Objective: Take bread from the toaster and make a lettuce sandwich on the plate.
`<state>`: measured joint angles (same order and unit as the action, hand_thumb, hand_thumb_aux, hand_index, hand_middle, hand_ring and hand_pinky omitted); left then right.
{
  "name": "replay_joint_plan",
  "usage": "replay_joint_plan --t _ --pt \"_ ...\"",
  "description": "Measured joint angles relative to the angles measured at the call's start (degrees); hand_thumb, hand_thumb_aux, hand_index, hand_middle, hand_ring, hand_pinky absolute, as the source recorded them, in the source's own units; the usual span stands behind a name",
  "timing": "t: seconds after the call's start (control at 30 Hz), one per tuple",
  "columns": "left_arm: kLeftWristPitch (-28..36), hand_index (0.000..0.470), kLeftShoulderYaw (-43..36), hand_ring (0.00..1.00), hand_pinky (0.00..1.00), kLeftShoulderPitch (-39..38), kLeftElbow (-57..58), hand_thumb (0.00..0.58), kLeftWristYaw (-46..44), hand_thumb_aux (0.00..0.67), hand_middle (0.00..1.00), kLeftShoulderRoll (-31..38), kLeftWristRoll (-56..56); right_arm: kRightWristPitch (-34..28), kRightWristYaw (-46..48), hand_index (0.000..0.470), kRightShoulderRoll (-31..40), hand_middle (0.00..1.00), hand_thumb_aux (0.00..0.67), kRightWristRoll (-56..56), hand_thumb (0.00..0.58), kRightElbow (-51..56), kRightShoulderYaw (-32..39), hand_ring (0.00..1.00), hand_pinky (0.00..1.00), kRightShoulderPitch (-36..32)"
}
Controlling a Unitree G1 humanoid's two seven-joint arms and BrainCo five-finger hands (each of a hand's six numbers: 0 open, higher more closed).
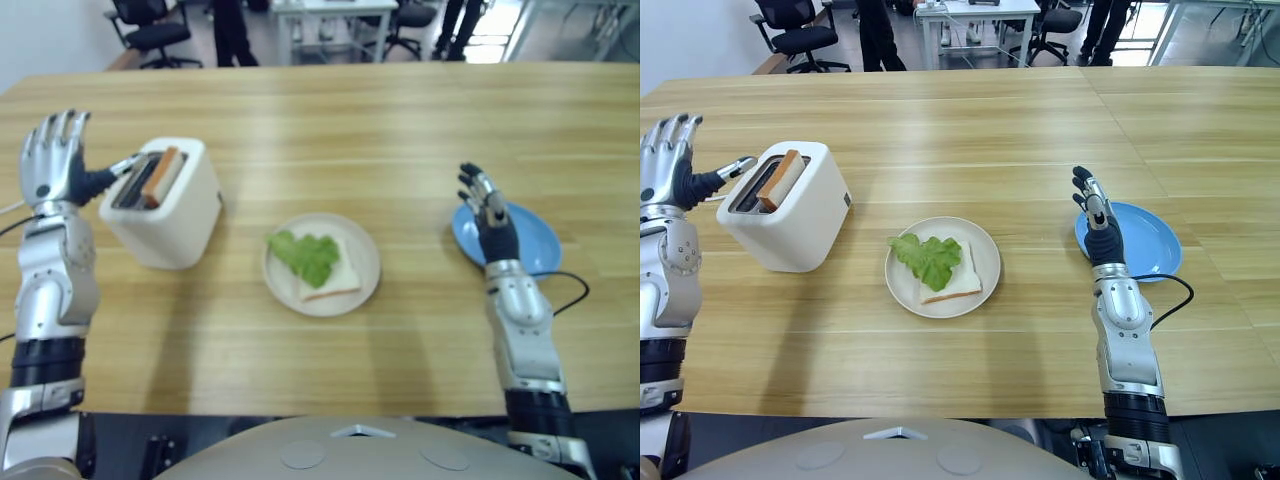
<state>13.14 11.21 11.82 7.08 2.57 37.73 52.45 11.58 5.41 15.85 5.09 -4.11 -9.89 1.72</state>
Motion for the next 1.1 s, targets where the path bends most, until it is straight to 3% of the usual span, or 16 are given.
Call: replay_joint_plan --t 0.17,0.57,1.1 --pt "0.86 0.0 -5.82 0.0 0.0 2.12 9.99 0.0 -0.63 0.0 0.0 -0.62 -2.75 0.24 0.36 0.0 -0.22 0.0 0.0 -0.03 0.0 1.11 -0.08 0.0 0.0 0.0" --pt "-1.81 0.0 -7.02 0.0 0.0 2.87 9.26 0.0 0.68 0.0 0.0 -2.16 -11.48 1.01 0.31 0.0 -0.36 0.0 0.0 -1.39 0.0 3.44 -0.02 0.0 0.0 0.09" --pt "5.96 0.0 -6.68 0.0 0.0 2.5 8.55 0.0 6.24 0.0 0.0 2.86 -10.04 1.27 0.26 0.0 -0.7 0.0 0.0 -1.99 0.0 3.49 0.07 0.0 0.0 0.34"
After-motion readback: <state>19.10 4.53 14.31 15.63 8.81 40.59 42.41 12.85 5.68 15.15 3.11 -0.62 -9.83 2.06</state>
